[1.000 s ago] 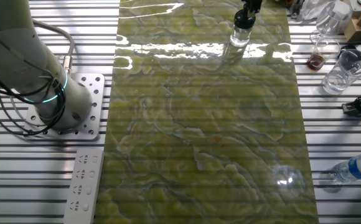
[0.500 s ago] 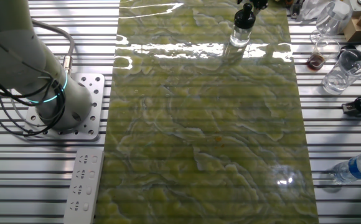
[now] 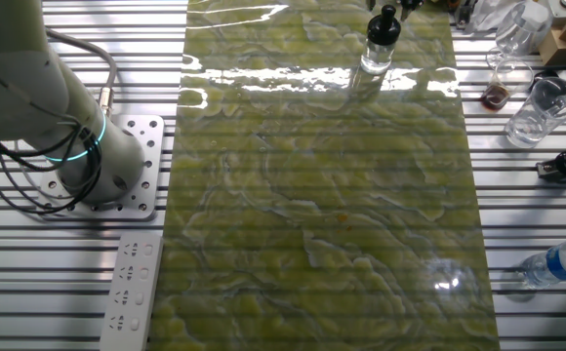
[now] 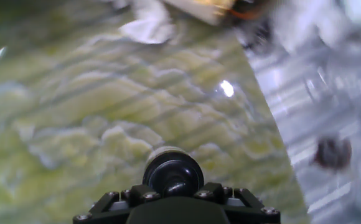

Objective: Screw the lid onto the jar

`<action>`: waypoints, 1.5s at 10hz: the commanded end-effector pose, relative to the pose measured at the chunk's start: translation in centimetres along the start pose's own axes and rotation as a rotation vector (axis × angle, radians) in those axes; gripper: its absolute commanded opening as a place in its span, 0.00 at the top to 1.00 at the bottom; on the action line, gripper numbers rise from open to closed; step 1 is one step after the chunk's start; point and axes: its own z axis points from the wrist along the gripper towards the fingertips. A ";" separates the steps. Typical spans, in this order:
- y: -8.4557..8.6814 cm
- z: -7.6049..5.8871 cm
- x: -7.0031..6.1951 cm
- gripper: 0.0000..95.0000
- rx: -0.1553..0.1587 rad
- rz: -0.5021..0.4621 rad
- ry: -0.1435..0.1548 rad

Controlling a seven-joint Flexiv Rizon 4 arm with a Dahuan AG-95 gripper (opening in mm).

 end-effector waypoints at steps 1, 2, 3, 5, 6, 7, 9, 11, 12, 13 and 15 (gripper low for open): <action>0.0 -0.2 0.0 0.40 0.009 -0.547 -0.015; 0.0 -0.2 0.0 0.40 0.016 -0.586 -0.013; 0.0 -0.3 0.0 0.40 0.029 -0.609 -0.009; 0.0 -0.3 0.0 0.60 0.052 -0.665 -0.006; 0.0 -0.3 0.0 0.60 0.051 -0.671 -0.007; 0.0 -0.3 0.0 0.60 0.051 -0.680 -0.008; 0.0 -0.2 0.0 0.60 0.051 -0.679 -0.016; 0.0 -0.2 0.0 0.80 0.047 -0.671 -0.020; 0.0 -0.1 0.0 0.80 0.044 -0.652 -0.022; 0.0 0.0 0.0 0.80 0.042 -0.639 -0.023; 0.0 0.0 0.0 1.00 0.034 -0.620 -0.023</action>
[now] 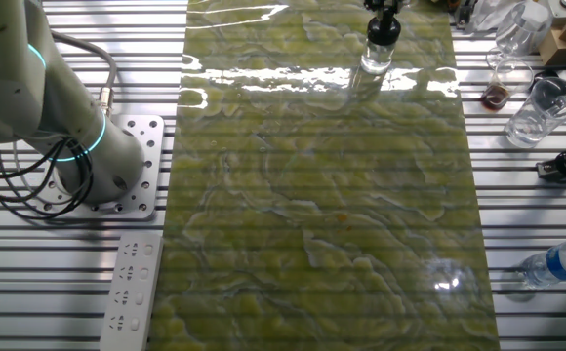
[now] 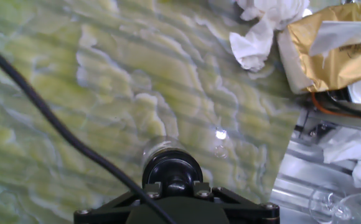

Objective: Screw the lid onto the jar

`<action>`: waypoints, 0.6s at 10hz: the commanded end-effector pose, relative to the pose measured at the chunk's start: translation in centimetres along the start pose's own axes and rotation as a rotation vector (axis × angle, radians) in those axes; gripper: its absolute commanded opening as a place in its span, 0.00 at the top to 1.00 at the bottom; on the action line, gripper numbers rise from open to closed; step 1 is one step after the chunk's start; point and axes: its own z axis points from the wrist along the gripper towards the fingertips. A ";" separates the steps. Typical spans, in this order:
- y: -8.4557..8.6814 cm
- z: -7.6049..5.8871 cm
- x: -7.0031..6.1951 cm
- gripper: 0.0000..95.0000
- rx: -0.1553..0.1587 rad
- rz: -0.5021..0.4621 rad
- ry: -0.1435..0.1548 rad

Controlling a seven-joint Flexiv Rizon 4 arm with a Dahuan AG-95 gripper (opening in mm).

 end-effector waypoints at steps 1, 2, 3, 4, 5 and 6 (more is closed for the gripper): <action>-0.1 0.1 0.0 1.00 -0.008 0.051 0.006; -0.1 0.1 0.0 1.00 -0.008 0.090 0.008; -0.1 0.1 0.0 1.00 -0.015 0.137 0.010; -0.1 0.1 0.0 1.00 -0.019 0.179 0.012; -0.1 0.1 0.0 1.00 -0.020 0.233 0.015; -0.1 0.1 0.0 1.00 -0.025 0.293 0.020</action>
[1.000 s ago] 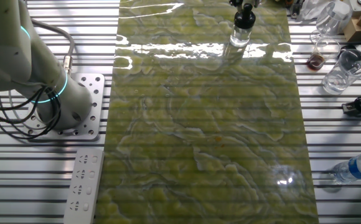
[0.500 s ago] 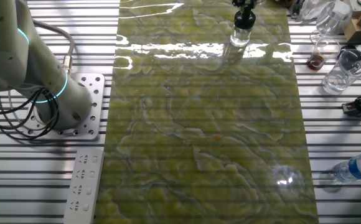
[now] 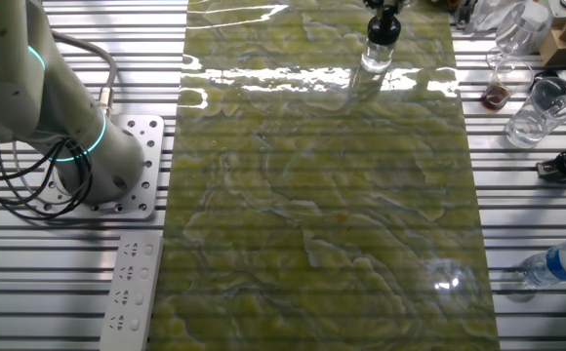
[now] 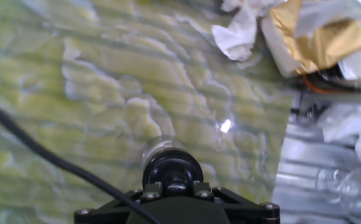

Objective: Screw the lid onto the jar

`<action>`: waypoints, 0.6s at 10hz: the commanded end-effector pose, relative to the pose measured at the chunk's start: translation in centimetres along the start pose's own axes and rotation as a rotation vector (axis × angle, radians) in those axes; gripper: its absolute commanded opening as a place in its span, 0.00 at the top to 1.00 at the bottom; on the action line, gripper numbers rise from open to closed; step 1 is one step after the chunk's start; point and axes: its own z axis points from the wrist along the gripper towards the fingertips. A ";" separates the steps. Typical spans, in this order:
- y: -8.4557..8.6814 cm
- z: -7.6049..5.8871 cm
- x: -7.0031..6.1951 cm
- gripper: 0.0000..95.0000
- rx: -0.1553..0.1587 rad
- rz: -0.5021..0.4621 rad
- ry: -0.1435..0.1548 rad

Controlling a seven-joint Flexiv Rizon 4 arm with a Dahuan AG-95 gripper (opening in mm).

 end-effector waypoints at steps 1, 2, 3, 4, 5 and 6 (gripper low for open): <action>-0.1 0.1 0.0 1.00 -0.013 0.131 0.009; -0.1 0.1 0.0 1.00 -0.021 0.154 0.014; -0.1 0.1 0.0 1.00 -0.028 0.185 0.022; -0.1 0.1 0.0 1.00 -0.031 0.221 0.025; -0.1 0.1 0.0 1.00 -0.032 0.251 0.024; -0.1 0.0 0.0 1.00 -0.032 0.287 0.026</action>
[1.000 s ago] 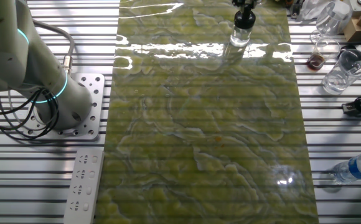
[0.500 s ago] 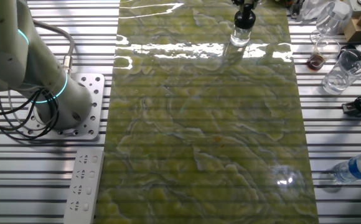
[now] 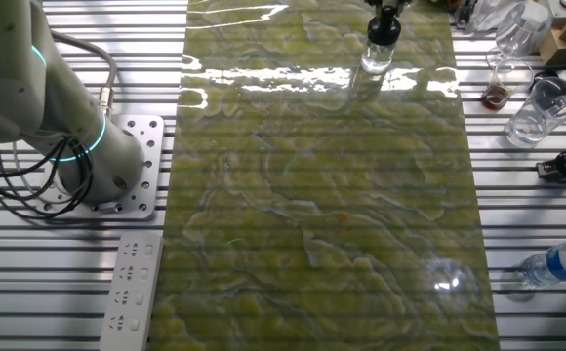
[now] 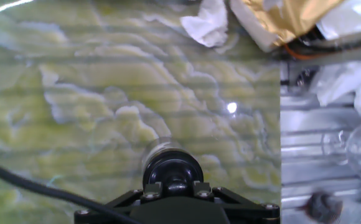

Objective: Screw the lid onto the jar

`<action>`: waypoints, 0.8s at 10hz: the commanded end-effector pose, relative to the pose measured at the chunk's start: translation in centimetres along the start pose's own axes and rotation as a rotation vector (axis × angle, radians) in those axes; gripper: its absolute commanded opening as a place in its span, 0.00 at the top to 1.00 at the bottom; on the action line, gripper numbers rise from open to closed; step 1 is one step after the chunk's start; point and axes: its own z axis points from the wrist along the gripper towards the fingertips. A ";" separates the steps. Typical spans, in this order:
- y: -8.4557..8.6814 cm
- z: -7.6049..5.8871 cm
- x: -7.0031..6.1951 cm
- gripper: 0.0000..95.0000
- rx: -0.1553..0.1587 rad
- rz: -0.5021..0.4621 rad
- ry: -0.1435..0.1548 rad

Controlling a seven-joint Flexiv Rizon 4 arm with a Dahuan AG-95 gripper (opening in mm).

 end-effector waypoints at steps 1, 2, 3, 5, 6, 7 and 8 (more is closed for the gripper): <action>0.0 -0.2 0.1 1.00 -0.007 0.095 0.004; 0.0 -0.3 0.1 1.00 -0.010 0.112 0.005; 0.0 -0.3 0.1 1.00 -0.013 0.138 0.004; 0.1 -0.2 0.1 1.00 -0.015 0.210 0.002; 0.1 -0.2 0.1 1.00 -0.014 0.237 0.005; 0.2 -0.2 0.1 1.00 -0.014 0.265 0.006; 0.2 -0.1 0.1 1.00 -0.015 0.300 0.006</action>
